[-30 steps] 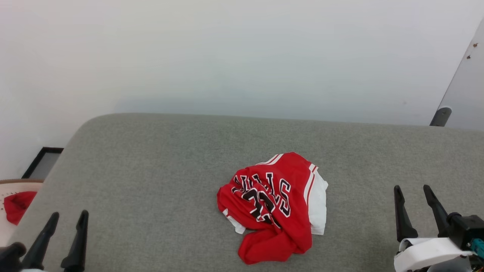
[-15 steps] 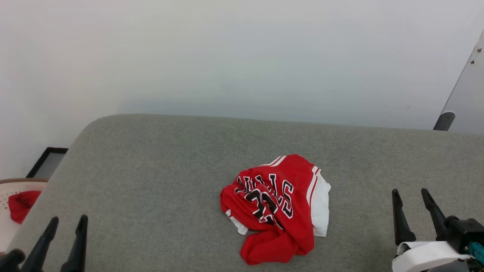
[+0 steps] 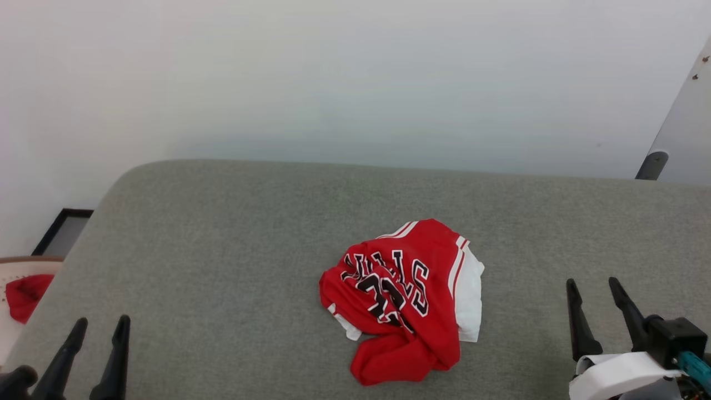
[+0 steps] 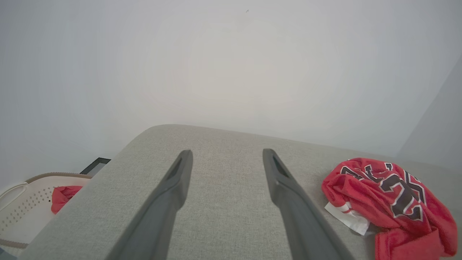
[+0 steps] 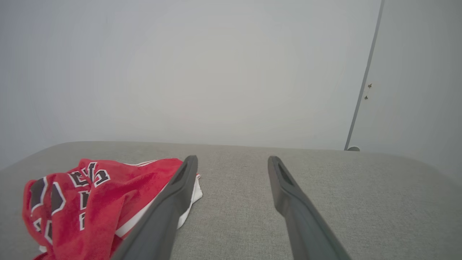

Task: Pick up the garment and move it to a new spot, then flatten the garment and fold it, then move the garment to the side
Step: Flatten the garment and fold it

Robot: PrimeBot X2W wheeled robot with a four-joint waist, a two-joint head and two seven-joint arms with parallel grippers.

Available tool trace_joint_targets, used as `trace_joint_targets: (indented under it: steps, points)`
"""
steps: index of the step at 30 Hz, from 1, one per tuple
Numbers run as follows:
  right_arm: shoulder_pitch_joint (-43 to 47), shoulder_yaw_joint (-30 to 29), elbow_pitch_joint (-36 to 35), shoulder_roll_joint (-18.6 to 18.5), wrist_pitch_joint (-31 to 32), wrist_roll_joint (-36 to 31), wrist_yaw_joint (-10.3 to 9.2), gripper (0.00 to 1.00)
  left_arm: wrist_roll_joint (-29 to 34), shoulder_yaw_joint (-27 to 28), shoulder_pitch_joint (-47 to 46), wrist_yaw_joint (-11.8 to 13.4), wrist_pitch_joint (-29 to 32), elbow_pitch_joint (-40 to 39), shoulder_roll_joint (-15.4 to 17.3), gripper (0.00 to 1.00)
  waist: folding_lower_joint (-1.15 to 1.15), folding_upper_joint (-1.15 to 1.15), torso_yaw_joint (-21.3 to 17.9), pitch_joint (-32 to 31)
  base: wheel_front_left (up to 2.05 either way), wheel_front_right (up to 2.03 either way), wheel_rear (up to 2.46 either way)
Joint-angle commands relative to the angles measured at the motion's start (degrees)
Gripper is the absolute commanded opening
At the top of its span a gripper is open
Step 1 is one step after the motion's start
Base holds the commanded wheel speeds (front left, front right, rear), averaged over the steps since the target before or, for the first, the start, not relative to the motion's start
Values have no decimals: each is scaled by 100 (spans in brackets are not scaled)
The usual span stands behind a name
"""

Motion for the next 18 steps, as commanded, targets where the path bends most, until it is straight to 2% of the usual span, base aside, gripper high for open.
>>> trace_joint_targets:
  steps: [1,13,18]
  points:
    - [-96,50,28,-18,77,40,0,100,25,3,-44,57,13,-20,-14,100,0,0,35,51,0,0,0]
    - [-524,483,336,-178,1206,491,0,100,98,-169,-181,167,71,-36,-113,100,0,0,485,239,0,0,0]
    - [-689,521,526,-267,2042,689,0,100,146,-294,-279,136,106,-70,-143,100,0,0,756,382,0,0,0]
